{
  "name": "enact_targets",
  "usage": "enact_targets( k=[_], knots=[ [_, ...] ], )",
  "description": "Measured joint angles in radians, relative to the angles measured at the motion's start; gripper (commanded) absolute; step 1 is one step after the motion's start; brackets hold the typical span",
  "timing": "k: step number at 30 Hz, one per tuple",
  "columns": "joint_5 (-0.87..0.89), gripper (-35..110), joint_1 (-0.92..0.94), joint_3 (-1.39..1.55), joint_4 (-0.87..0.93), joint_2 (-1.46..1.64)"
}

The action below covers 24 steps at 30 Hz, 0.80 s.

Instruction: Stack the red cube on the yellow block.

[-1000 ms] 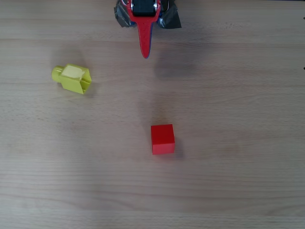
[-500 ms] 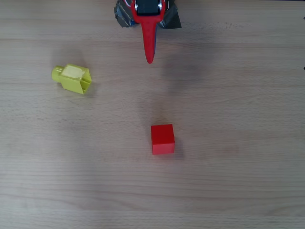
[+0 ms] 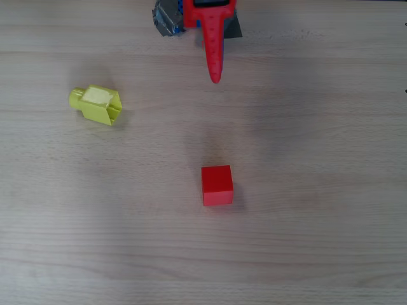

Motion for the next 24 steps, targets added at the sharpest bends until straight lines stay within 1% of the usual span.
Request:
enact_targets(
  k=[4,11,17,20,24],
  knots=[
    [0.000,18,-0.023,-0.086,-0.060,-0.160],
    [-0.003,18,-0.015,-0.282,-0.106,-0.442],
    [-0.003,20,-0.014,-0.391,-0.132,-0.624],
    [-0.003,29,0.008,-0.428,-0.095,-0.661],
    [0.012,41,0.012,-0.456,0.006,-0.675]
  ],
)
